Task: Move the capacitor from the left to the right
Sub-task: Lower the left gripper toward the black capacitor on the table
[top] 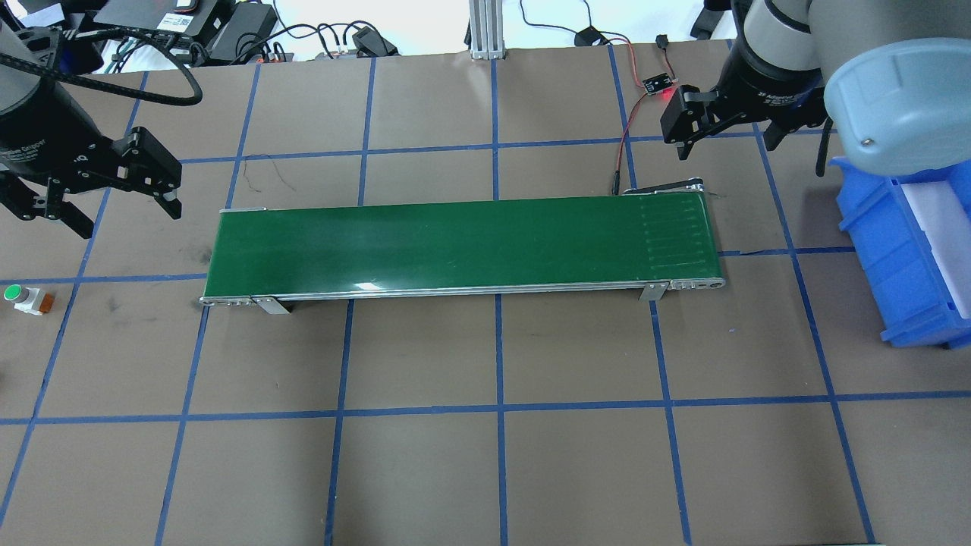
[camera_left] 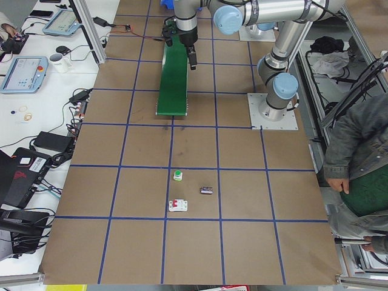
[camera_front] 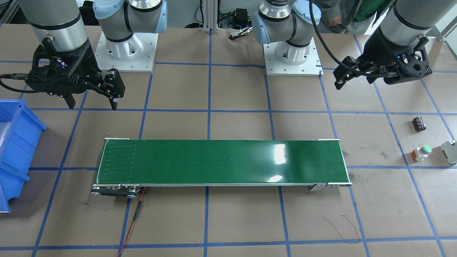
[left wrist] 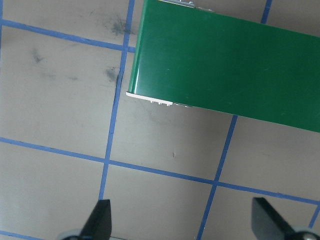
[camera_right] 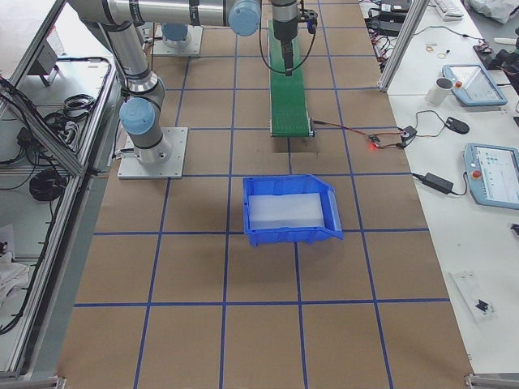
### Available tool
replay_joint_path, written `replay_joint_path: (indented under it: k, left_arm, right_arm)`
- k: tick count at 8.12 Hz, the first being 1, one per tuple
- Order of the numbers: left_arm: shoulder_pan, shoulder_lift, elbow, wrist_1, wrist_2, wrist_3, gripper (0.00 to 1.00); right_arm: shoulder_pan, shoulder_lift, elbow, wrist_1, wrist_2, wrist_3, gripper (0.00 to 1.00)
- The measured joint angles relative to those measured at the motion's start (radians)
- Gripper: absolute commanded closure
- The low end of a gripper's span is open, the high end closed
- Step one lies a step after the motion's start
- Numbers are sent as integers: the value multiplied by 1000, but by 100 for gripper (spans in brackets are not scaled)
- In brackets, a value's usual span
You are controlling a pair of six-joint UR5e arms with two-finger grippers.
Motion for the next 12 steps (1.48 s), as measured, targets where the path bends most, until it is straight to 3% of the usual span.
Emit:
replay_joint_path:
  k: [6, 9, 12]
  left_arm:
    - [19, -11, -1, 24, 32, 12, 0]
    - [197, -43, -14, 246, 95, 247, 0]
    - [419, -106, -29, 360, 63, 541, 0]
  right_arm:
    - [0, -1, 0, 2, 0, -10, 0]
    - [1, -1, 1, 0, 6, -2, 0]
    - [3, 0, 2, -2, 23, 3, 0]
